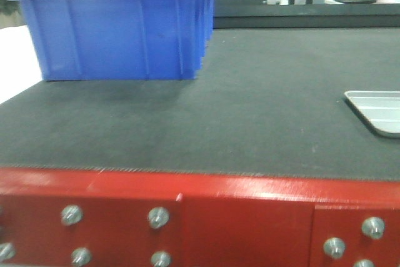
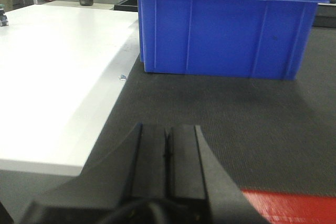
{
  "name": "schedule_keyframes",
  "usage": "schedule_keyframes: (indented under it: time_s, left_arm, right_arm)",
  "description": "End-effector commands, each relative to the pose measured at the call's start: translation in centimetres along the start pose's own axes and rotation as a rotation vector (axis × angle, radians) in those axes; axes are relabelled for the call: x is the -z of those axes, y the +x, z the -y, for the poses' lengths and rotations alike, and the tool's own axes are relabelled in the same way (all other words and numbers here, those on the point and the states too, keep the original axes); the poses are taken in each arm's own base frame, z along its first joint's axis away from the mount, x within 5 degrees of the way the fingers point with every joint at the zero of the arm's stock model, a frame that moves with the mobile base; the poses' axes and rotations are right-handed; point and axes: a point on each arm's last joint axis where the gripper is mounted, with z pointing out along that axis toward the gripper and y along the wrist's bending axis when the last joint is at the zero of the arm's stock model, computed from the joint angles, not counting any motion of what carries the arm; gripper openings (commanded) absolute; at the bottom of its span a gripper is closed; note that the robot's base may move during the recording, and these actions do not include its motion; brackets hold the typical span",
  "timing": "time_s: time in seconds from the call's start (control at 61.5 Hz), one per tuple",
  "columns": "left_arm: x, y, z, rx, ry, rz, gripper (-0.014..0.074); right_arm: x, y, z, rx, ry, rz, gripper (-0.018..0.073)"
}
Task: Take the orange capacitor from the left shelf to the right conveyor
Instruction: 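Lower the right gripper with the capacitor toward the conveyor belt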
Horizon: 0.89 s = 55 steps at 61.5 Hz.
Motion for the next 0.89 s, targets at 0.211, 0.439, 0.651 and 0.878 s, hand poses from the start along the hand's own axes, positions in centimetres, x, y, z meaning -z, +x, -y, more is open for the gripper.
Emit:
schedule_keyframes:
  time_s: [0.211,0.439,0.651,0.878]
  left_arm:
    - [0.16,-1.04,-0.18,0.002,-0.031,0.107,-0.0127]
    - [0.16,-1.04,-0.18,0.002,-0.031,0.107,-0.0127]
    - [0.16,-1.04,-0.18,0.002,-0.031,0.107,-0.0127]
    - [0.16,-1.04,-0.18,0.002,-0.031,0.107,-0.0127]
  right_arm:
    - [0.17,-1.56,0.13,0.013,0.016,0.104,0.0150]
    - [0.17,-1.56,0.13,0.013,0.016,0.104,0.0150]
    - [0.17,-1.56,0.13,0.013,0.016,0.104,0.0150]
    - [0.17,-1.56,0.13,0.013,0.016,0.104,0.0150]
